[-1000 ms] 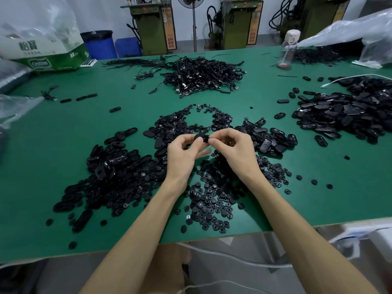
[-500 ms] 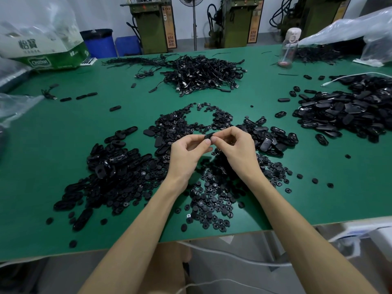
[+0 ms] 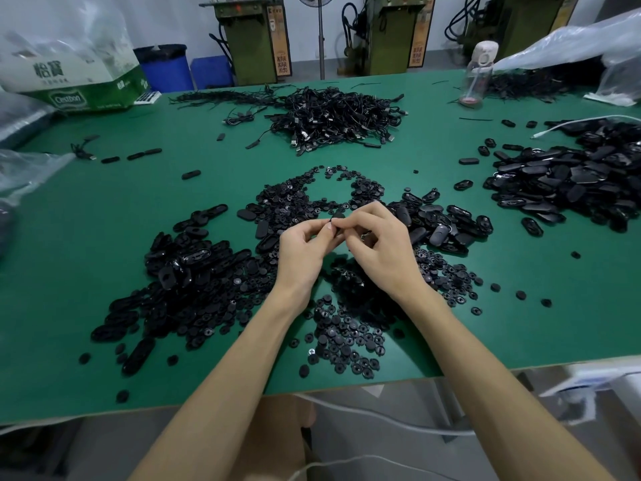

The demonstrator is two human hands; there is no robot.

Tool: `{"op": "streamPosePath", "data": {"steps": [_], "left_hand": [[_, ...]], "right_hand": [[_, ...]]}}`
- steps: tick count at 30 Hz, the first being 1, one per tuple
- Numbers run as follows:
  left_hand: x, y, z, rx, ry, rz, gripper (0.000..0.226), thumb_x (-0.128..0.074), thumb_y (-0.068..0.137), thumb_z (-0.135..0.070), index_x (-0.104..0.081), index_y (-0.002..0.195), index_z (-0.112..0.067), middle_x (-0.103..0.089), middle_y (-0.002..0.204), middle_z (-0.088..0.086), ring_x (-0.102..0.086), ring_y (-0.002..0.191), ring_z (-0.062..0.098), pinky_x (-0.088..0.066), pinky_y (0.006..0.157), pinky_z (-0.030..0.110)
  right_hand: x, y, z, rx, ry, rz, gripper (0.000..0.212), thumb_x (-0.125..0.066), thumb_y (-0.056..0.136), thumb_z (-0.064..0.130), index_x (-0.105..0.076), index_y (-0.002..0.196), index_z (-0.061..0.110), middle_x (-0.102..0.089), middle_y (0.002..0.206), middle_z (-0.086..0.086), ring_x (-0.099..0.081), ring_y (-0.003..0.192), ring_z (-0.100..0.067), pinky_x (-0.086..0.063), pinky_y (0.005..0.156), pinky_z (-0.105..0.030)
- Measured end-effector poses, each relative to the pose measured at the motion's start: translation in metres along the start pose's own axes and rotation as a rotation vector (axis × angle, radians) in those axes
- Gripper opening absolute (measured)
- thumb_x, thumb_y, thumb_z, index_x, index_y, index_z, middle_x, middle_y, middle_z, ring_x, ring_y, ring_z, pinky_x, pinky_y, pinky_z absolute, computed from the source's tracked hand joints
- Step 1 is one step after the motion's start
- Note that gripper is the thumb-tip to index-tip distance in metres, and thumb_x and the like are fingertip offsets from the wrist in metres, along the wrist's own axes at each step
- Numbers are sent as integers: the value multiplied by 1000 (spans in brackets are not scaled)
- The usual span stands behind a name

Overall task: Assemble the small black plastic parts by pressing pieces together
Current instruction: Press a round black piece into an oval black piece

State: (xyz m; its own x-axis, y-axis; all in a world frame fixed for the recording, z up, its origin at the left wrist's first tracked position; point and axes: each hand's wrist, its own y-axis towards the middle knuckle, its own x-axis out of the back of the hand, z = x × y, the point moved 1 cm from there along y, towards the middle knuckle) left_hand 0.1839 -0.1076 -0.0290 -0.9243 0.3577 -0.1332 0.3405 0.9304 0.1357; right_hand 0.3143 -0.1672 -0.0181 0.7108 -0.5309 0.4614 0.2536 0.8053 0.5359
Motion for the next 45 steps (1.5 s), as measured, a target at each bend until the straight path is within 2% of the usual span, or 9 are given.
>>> {"op": "streamPosePath", "data": {"steps": [5, 9, 13, 15, 19, 27, 34, 39, 45], "left_hand": [[-2, -1, -2, -15, -2, 19, 17, -59, 103, -2, -73, 111, 2, -79, 103, 12, -77, 100, 22, -58, 89, 24], [-4, -2, -2, -37, 44, 44, 20, -59, 103, -3, -70, 115, 8, -78, 102, 16, -77, 98, 24, -60, 85, 27], [-4, -2, -2, -44, 96, 38, 14, -60, 102, -2, -73, 107, 0, -79, 98, 12, -77, 94, 20, -61, 80, 25], [-5, -1, -1, -39, 135, 40, 13, -60, 101, -2, -73, 105, -2, -78, 97, 12, -77, 92, 21, -61, 81, 27], [-4, 1, 2, -31, 193, 39, 13, -59, 99, -1, -71, 102, 3, -77, 96, 17, -76, 91, 27, -62, 85, 33], [-2, -1, -2, -28, 176, 21, 9, -62, 94, 4, -71, 96, 5, -75, 87, 11, -75, 78, 13, -58, 73, 20], [-1, -1, -5, -22, 121, 43, 11, -63, 96, 4, -72, 102, 6, -77, 93, 14, -76, 84, 17, -59, 78, 22], [-1, -4, -6, -23, 69, 57, 15, -64, 99, -2, -72, 111, 5, -78, 98, 13, -77, 92, 25, -61, 84, 28], [-1, -3, -5, -50, 113, 26, 14, -64, 100, -1, -69, 109, 7, -77, 95, 14, -78, 87, 23, -62, 82, 30]], "right_hand": [[3, 3, -2, -61, 32, -67, 24, -69, 96, 9, -72, 118, 18, -64, 105, 0, -62, 85, -6, -44, 74, -11], [5, 3, -4, -109, 46, -92, 17, -71, 94, 6, -75, 109, 12, -73, 97, 0, -66, 87, -11, -50, 78, -19], [5, 3, -2, -122, 72, -93, 12, -72, 92, 6, -75, 103, 11, -73, 91, 1, -66, 81, -9, -50, 73, -17], [5, 2, -1, -128, 91, -82, 12, -72, 92, 5, -74, 101, 12, -72, 89, 4, -64, 78, -6, -49, 71, -15], [4, 1, 1, -126, 116, -49, 11, -73, 91, 6, -73, 99, 13, -71, 83, 7, -64, 74, -6, -54, 71, -22], [4, -1, 3, -100, 135, -23, 11, -74, 90, 5, -71, 94, 14, -70, 81, 2, -64, 74, -17, -56, 69, -34], [5, -1, 1, -111, 155, -46, 9, -73, 91, 4, -71, 96, 12, -71, 85, -2, -67, 79, -21, -57, 75, -42], [6, 0, 0, -120, 147, -95, 9, -71, 94, 7, -71, 99, 14, -71, 86, 3, -68, 80, -15, -58, 76, -36], [4, 0, 1, -97, 130, -85, 12, -71, 93, 6, -70, 102, 14, -71, 87, 4, -67, 79, -13, -58, 76, -33]]}}
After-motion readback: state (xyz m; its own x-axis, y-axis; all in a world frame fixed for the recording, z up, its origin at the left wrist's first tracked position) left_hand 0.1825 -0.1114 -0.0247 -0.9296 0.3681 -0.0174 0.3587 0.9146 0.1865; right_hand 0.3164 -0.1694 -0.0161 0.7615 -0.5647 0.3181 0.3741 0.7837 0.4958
